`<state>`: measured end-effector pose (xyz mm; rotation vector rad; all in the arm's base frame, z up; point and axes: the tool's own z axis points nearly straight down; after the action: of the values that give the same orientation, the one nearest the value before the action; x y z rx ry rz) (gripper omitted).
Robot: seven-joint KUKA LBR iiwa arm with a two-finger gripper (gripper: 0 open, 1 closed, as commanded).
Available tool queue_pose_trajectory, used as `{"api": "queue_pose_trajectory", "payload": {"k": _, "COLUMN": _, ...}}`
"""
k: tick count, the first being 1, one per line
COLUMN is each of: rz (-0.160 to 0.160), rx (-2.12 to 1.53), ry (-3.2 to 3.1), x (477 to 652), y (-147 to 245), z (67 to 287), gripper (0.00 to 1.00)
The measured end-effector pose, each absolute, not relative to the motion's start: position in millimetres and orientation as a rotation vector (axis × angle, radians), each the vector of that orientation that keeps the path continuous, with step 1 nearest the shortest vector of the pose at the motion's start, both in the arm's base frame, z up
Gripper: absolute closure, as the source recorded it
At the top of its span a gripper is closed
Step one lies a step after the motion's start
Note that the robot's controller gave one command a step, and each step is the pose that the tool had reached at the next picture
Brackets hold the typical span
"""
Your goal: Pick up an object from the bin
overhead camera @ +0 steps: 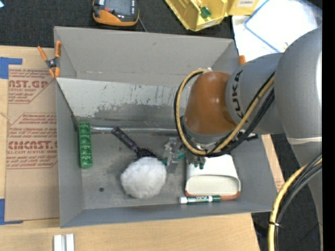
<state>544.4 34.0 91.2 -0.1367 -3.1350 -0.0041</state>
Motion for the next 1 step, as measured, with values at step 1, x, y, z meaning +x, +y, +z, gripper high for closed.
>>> {"api": "queue_pose_trajectory", "payload": {"k": 1, "rz": -0.005, "rx": -0.137, "ry": -3.136, "x": 544.7, "y": 34.1, "z": 100.3, "gripper": 1.00}}
